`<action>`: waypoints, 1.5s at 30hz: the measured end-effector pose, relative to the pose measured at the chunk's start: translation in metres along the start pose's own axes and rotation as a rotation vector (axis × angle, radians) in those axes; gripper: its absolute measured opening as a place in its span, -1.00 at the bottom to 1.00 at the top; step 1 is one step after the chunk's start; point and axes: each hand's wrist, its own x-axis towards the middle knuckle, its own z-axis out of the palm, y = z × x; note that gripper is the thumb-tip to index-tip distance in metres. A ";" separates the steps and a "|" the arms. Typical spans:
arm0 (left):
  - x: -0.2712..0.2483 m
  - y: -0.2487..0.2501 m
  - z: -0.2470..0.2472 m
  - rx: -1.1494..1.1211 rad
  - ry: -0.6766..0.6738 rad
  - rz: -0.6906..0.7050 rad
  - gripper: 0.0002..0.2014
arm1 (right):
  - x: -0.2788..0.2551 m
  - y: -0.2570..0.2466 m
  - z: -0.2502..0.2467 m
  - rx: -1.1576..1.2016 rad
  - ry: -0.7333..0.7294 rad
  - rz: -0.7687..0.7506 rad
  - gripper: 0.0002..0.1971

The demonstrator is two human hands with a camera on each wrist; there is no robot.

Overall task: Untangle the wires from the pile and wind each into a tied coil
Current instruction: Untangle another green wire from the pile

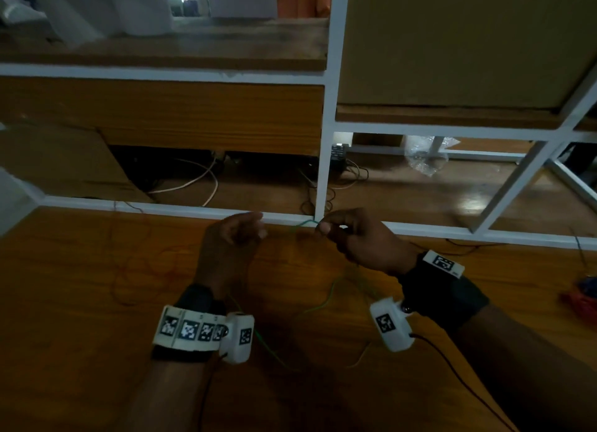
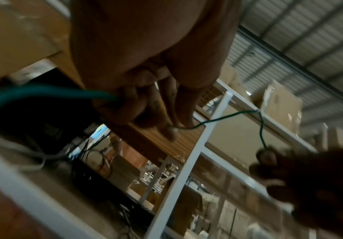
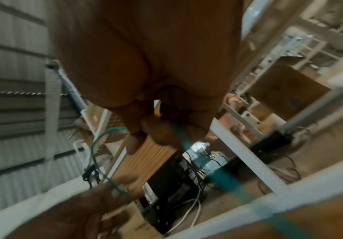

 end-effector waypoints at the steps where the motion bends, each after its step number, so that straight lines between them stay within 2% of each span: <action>1: 0.000 0.003 0.004 0.143 0.004 0.106 -0.70 | 0.002 0.000 0.003 -0.092 0.015 -0.037 -0.77; 3: -0.003 0.017 0.014 0.194 0.100 0.292 -0.72 | 0.008 0.000 0.004 -0.216 0.075 -0.055 -0.80; 4: -0.007 0.029 0.021 0.147 0.098 0.304 -0.71 | 0.009 -0.001 0.003 -0.224 0.103 -0.041 -0.81; 6: -0.013 0.048 0.038 0.103 -0.087 0.238 -0.56 | 0.009 -0.003 0.003 -0.235 0.123 -0.053 -0.84; 7: -0.016 0.053 0.047 0.124 -0.188 0.209 -0.56 | 0.009 -0.004 0.004 -0.242 0.131 -0.072 -0.84; 8: -0.017 0.052 0.054 0.140 -0.235 0.213 -0.63 | 0.008 -0.005 0.004 -0.238 0.135 -0.075 -0.85; 10: -0.013 0.045 0.056 0.121 -0.156 0.224 -0.80 | 0.002 -0.007 -0.002 -0.119 0.119 -0.017 -0.84; 13: 0.007 0.023 0.035 0.121 0.002 0.133 -0.80 | -0.017 -0.003 -0.017 0.306 0.005 0.192 -0.73; 14: 0.016 0.011 0.022 0.116 0.063 0.079 -0.81 | -0.027 0.004 -0.021 0.376 -0.031 0.231 -0.71; 17: 0.042 -0.026 -0.021 0.175 0.244 -0.028 -0.81 | -0.060 0.031 -0.029 0.332 -0.143 0.269 -0.64; 19: 0.047 -0.041 -0.037 0.315 0.257 -0.064 -0.79 | -0.076 0.047 -0.034 0.257 -0.134 0.300 -0.70; 21: 0.037 -0.038 -0.033 0.504 0.233 -0.039 -0.73 | -0.080 0.057 -0.039 0.166 -0.027 0.289 -0.75; 23: 0.015 -0.018 -0.008 0.638 0.190 0.149 -0.51 | -0.073 0.054 -0.040 0.074 0.053 0.227 -0.72; 24: 0.003 -0.003 0.010 0.625 0.115 0.267 -0.46 | -0.067 0.049 -0.038 0.034 0.068 0.193 -0.70; 26: -0.020 0.030 0.048 0.549 -0.165 0.355 -0.47 | -0.054 0.041 -0.029 -0.039 0.057 0.151 -0.71; 28: -0.029 0.046 0.077 0.513 -0.406 0.293 -0.48 | -0.046 0.034 -0.020 -0.077 0.026 0.129 -0.76; 30: -0.029 0.039 0.088 0.502 -0.482 0.220 -0.46 | -0.043 0.033 -0.018 -0.094 0.030 0.131 -0.80; 34: -0.033 0.005 0.057 0.460 -0.261 0.146 -0.34 | -0.048 0.052 -0.033 -0.257 0.176 0.157 -0.82; 36: -0.037 -0.018 0.033 0.388 -0.138 0.066 -0.37 | -0.050 0.076 -0.043 -0.385 0.220 0.195 -0.80; 40: -0.063 -0.059 -0.010 0.321 0.116 -0.192 -0.49 | -0.056 0.122 -0.033 -0.556 0.047 0.292 -0.62; 42: -0.079 -0.077 -0.017 0.287 0.098 -0.348 -0.56 | -0.057 0.136 -0.017 -0.561 -0.047 0.336 -0.72; 45: -0.096 -0.102 -0.016 0.184 0.057 -0.474 -0.54 | -0.053 0.143 0.007 -0.583 -0.094 0.396 -0.79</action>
